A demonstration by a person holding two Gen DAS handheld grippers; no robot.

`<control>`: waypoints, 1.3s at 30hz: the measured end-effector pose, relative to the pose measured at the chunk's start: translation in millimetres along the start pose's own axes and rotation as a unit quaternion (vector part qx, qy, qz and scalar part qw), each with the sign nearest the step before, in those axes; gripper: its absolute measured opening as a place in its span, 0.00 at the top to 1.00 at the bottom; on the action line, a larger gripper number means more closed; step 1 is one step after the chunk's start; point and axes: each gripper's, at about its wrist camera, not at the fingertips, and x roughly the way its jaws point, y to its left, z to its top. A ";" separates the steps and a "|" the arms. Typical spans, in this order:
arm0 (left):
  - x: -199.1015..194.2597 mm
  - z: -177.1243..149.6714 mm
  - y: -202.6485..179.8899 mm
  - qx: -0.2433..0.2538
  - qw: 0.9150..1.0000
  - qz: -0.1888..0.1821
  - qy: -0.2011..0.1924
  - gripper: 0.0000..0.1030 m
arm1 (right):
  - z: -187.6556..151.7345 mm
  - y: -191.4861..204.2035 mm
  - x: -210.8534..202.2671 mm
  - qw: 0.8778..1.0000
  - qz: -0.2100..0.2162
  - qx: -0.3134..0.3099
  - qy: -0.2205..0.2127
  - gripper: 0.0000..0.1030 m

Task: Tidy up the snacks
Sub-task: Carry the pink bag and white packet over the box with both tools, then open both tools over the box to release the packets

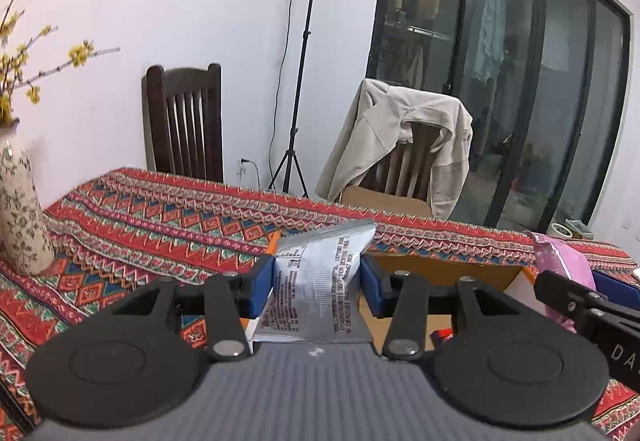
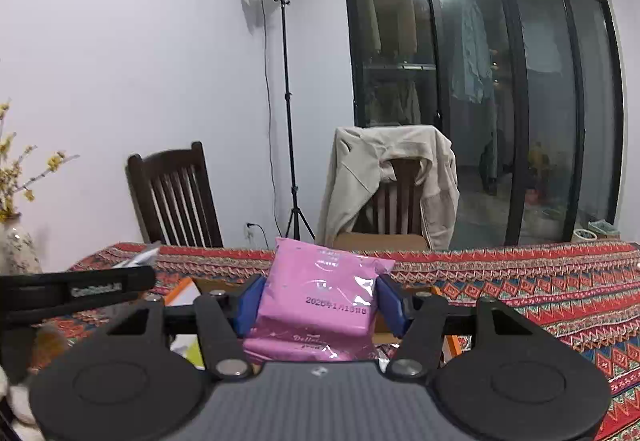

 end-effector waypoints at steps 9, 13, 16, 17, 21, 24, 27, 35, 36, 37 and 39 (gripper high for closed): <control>20.5 -18.0 2.1 0.020 1.000 0.006 0.009 0.54 | -24.9 -3.8 28.5 1.000 -0.004 -0.014 0.012 0.42; 20.4 -22.5 0.3 0.032 0.999 0.000 0.002 0.42 | -33.0 -5.1 34.4 0.999 -0.001 -0.021 0.027 0.41; 15.6 -24.5 0.5 0.025 1.000 0.001 -0.013 0.05 | -34.2 -6.1 35.9 0.999 -0.005 -0.026 0.022 0.36; 13.4 -24.2 1.1 0.023 0.999 0.005 -0.023 0.02 | -33.4 -7.5 36.6 0.999 -0.006 -0.024 0.023 0.20; 8.9 -23.1 3.5 0.012 0.999 0.010 -0.039 0.00 | -33.8 -15.8 33.6 1.000 -0.003 -0.003 0.019 0.00; 9.8 -22.9 4.6 0.008 0.999 0.014 -0.038 0.00 | -33.2 -19.5 32.7 1.000 -0.008 0.004 0.020 0.00; 8.6 -22.0 6.4 0.000 0.999 0.017 -0.041 0.00 | -33.2 -19.4 32.4 1.000 -0.007 0.008 0.019 0.00; -18.0 -13.3 -1.6 0.004 0.998 -0.001 -0.062 0.00 | -24.3 -19.5 20.8 1.000 -0.007 0.008 0.011 0.00; -23.2 -12.5 -3.0 0.005 0.998 -0.004 -0.066 0.00 | -22.2 -18.6 16.9 1.000 -0.011 0.008 0.007 0.00; -30.0 -11.4 -5.7 0.006 0.997 -0.007 -0.071 0.00 | -20.1 -17.9 12.0 1.000 -0.013 0.008 0.003 0.00; -43.2 -8.7 -8.8 0.005 0.997 -0.011 -0.078 0.00 | -17.7 -17.2 1.7 1.000 -0.012 0.006 -0.005 0.00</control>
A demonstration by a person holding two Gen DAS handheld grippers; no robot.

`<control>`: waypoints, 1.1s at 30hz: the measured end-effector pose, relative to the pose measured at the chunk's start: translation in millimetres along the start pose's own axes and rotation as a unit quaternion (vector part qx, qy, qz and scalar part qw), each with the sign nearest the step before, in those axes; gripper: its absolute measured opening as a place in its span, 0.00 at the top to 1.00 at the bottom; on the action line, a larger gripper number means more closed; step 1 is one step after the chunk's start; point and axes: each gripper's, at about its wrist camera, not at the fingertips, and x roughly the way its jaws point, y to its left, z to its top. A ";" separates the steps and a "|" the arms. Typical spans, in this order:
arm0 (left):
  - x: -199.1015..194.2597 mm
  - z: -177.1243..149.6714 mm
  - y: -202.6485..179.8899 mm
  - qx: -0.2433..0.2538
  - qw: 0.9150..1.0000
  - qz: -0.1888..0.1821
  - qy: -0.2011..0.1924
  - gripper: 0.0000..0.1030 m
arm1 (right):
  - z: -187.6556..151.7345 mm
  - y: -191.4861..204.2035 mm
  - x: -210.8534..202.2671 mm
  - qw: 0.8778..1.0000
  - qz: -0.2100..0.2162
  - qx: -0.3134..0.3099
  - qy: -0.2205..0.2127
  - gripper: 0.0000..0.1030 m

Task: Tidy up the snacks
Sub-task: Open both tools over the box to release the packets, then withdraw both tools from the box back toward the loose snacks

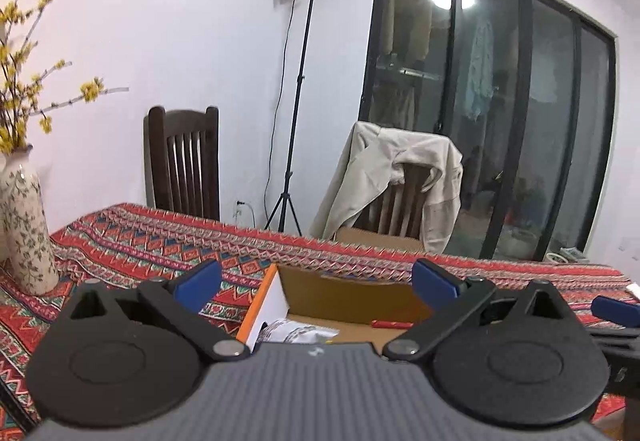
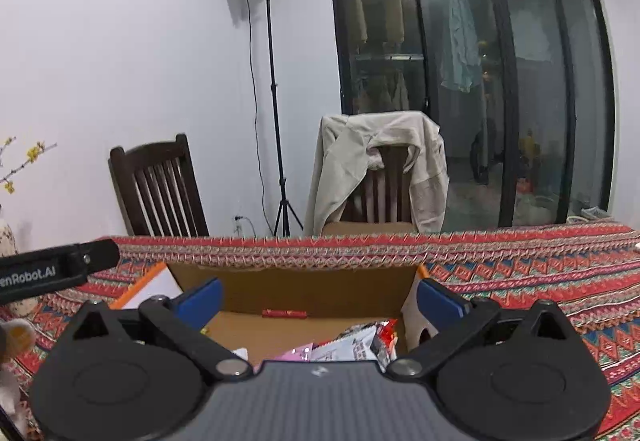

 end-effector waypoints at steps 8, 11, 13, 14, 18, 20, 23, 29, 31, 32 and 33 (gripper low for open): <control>-44.8 -4.5 -2.4 0.010 1.000 -0.025 0.006 0.00 | -3.2 -10.9 -44.8 1.000 0.004 -0.013 -0.003 0.00; -58.7 -12.2 -1.1 0.017 0.999 -0.031 0.011 0.00 | -11.9 -19.7 -61.3 1.000 0.001 -0.014 0.002 0.00; -66.5 -18.4 1.2 0.023 0.999 -0.037 0.018 0.00 | -20.2 -26.4 -72.1 1.000 0.002 -0.016 0.009 0.00; -69.3 -21.2 2.9 0.025 0.999 -0.039 0.022 0.00 | -25.2 -29.6 -76.7 1.000 0.001 -0.018 0.012 0.00; -74.9 -36.6 7.5 0.041 0.997 -0.042 0.045 0.00 | -42.8 -41.8 -90.5 0.999 -0.005 -0.029 0.034 0.00; -74.9 -45.0 10.3 0.046 0.996 -0.046 0.060 0.00 | -51.2 -47.7 -96.7 0.998 -0.008 -0.034 0.044 0.00; -73.9 -58.6 16.1 0.043 0.995 -0.049 0.078 0.00 | -63.4 -54.7 -103.7 0.998 -0.002 -0.037 0.059 0.00; -67.1 -82.5 24.1 0.033 0.994 -0.047 0.088 0.00 | -85.8 -65.3 -107.0 0.995 0.007 -0.036 0.093 0.00; -64.4 -85.3 26.1 0.035 0.995 -0.044 0.087 0.00 | -90.5 -68.5 -105.9 0.994 0.006 -0.034 0.102 0.00; -63.7 -86.4 26.9 0.035 0.995 -0.045 0.087 0.00 | -92.4 -70.0 -105.6 0.994 0.007 -0.033 0.105 0.00; -63.2 -88.6 28.0 0.034 0.994 -0.046 0.089 0.00 | -94.3 -71.8 -104.7 0.994 0.006 -0.031 0.109 0.00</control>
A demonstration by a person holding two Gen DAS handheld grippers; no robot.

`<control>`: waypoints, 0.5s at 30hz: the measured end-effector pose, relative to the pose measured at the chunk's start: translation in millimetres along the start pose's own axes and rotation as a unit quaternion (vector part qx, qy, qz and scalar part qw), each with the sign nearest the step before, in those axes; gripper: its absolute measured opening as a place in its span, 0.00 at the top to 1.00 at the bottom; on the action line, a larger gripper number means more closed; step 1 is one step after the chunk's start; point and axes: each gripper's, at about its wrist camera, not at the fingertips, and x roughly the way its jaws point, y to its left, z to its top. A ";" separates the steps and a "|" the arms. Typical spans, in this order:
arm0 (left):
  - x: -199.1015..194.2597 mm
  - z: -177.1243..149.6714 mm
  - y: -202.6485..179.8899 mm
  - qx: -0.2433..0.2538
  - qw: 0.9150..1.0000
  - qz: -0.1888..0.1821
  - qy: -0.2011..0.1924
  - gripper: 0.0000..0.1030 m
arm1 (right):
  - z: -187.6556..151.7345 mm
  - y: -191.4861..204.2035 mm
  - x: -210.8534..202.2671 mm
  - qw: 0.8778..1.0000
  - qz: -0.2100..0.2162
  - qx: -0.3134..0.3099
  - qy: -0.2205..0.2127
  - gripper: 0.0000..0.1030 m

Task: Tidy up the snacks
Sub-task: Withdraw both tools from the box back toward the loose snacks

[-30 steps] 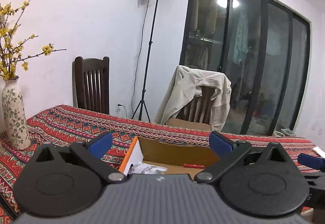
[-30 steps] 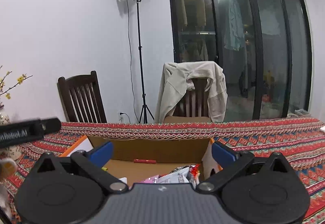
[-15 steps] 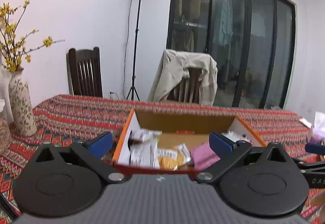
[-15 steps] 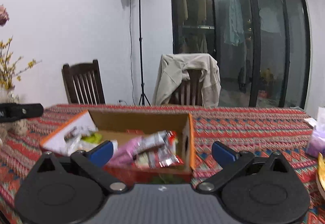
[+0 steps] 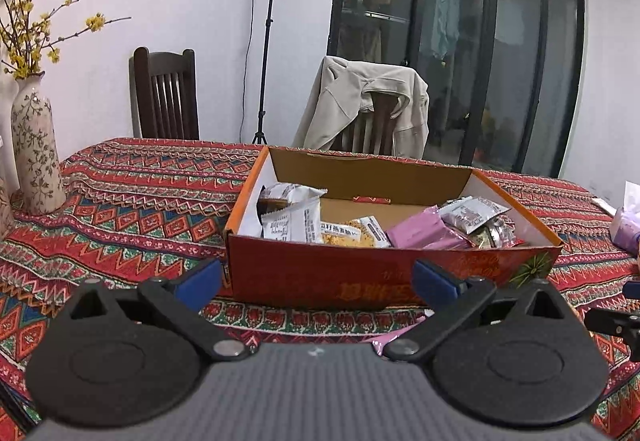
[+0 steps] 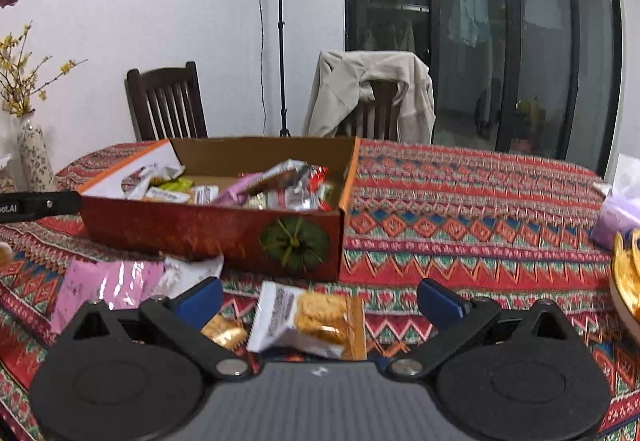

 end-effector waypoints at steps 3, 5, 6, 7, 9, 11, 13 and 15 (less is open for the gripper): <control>1.6 -3.0 0.8 -0.002 1.000 -0.001 0.005 0.00 | -3.0 -3.2 4.8 1.000 -0.003 -0.001 0.011 0.00; 1.9 -3.3 2.0 -0.004 1.000 -0.003 0.004 0.00 | -4.2 -4.8 9.7 1.000 0.003 -0.002 0.021 0.00; 2.6 -3.2 2.2 -0.005 1.000 -0.004 0.005 0.00 | -4.4 -4.7 12.5 1.000 0.005 -0.002 0.025 0.00; 3.9 -3.3 2.6 -0.005 1.000 -0.005 0.008 0.00 | -3.9 -4.4 14.0 1.000 0.005 -0.004 0.029 0.00; 6.1 -3.9 3.8 -0.005 1.000 -0.005 0.013 0.00 | -1.5 -1.6 19.5 0.999 0.005 -0.010 0.038 0.00; 6.4 -3.8 4.7 -0.007 1.000 -0.005 0.014 0.00 | 1.1 1.4 26.9 0.999 0.005 -0.013 0.050 0.00; 5.2 -3.8 6.3 -0.012 1.000 -0.009 0.011 0.00 | 1.4 3.7 36.2 0.998 0.004 -0.011 0.062 0.00; 4.3 -3.6 7.4 -0.014 1.000 -0.009 0.010 0.00 | 0.9 3.7 45.1 0.997 0.002 -0.001 0.073 0.00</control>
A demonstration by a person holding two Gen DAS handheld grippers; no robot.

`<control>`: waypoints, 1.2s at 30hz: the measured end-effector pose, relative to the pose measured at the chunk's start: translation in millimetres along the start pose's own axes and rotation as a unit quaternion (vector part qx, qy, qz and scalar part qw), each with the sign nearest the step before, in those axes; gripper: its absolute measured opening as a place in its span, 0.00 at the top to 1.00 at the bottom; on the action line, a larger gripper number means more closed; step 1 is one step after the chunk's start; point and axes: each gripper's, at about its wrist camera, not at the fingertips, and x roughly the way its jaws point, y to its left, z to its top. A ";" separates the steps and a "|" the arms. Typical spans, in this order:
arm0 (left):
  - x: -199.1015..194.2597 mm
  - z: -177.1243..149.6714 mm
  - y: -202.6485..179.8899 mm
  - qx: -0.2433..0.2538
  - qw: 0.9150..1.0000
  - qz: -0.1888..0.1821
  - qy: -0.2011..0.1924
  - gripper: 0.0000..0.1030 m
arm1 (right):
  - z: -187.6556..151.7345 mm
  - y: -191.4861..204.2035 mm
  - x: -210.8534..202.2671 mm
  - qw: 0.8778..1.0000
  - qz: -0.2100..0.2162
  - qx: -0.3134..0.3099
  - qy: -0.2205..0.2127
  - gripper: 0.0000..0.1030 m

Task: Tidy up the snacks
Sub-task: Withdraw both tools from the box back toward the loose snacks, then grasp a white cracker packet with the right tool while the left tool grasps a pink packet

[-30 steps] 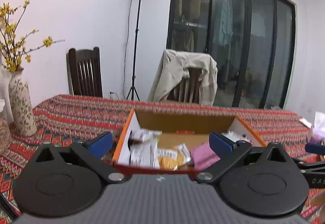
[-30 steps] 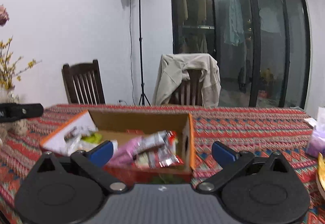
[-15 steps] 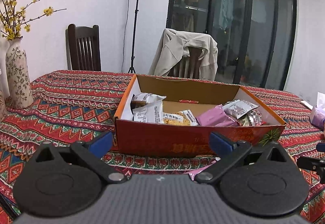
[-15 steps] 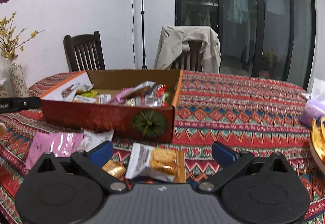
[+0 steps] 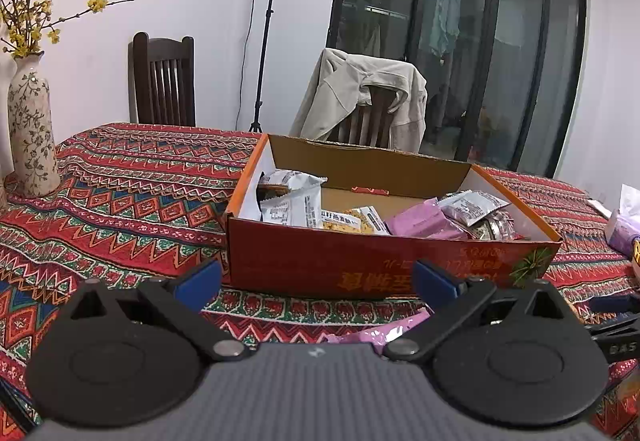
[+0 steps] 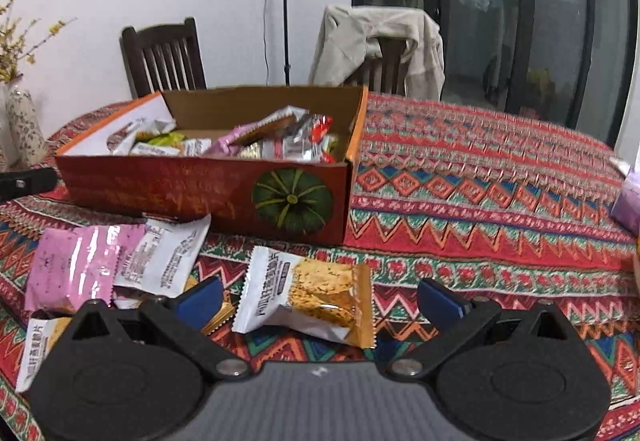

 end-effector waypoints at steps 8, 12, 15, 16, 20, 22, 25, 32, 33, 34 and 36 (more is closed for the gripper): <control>5.7 0.1 4.0 -0.012 1.000 -0.010 0.015 0.00 | -5.8 -5.9 11.5 1.000 0.013 0.028 0.001 0.35; 8.0 -1.1 3.8 -0.012 1.000 -0.005 0.018 0.00 | -9.4 -0.3 8.0 1.000 0.012 0.016 -0.010 0.38; 10.3 -2.1 3.1 -0.012 1.000 -0.007 0.020 0.00 | -9.4 1.1 1.3 1.000 0.010 0.012 -0.027 0.41; 12.4 -2.1 2.9 -0.014 1.000 -0.012 0.023 0.00 | -9.3 0.3 -1.8 0.999 0.010 0.013 -0.034 0.42; 12.6 -0.5 -4.9 -0.008 0.999 -0.002 0.031 0.00 | -9.2 -6.2 -16.3 0.997 0.005 0.027 -0.067 0.42; 7.1 2.0 -15.6 0.010 1.000 0.005 0.029 0.00 | -9.3 -10.6 -22.7 0.996 0.005 0.034 -0.082 0.42; 3.9 5.0 -35.1 0.023 0.999 0.015 0.040 0.00 | -9.6 -12.3 -28.7 0.995 0.009 0.038 -0.096 0.41; 4.1 -6.0 -73.0 0.045 0.996 0.050 0.050 0.00 | -13.3 -11.4 -39.4 0.993 0.027 0.030 -0.115 0.41; 5.3 -7.5 -76.4 0.047 0.996 0.057 0.055 0.00 | -14.1 -10.7 -41.4 0.992 0.029 0.029 -0.118 0.41; 6.8 -9.5 -79.4 0.050 0.995 0.065 0.058 0.00 | -14.7 -10.2 -43.4 0.992 0.032 0.027 -0.121 0.41; 7.9 -13.9 -87.2 0.056 0.993 0.079 0.061 0.00 | -15.9 -9.2 -46.7 0.991 0.038 0.025 -0.126 0.41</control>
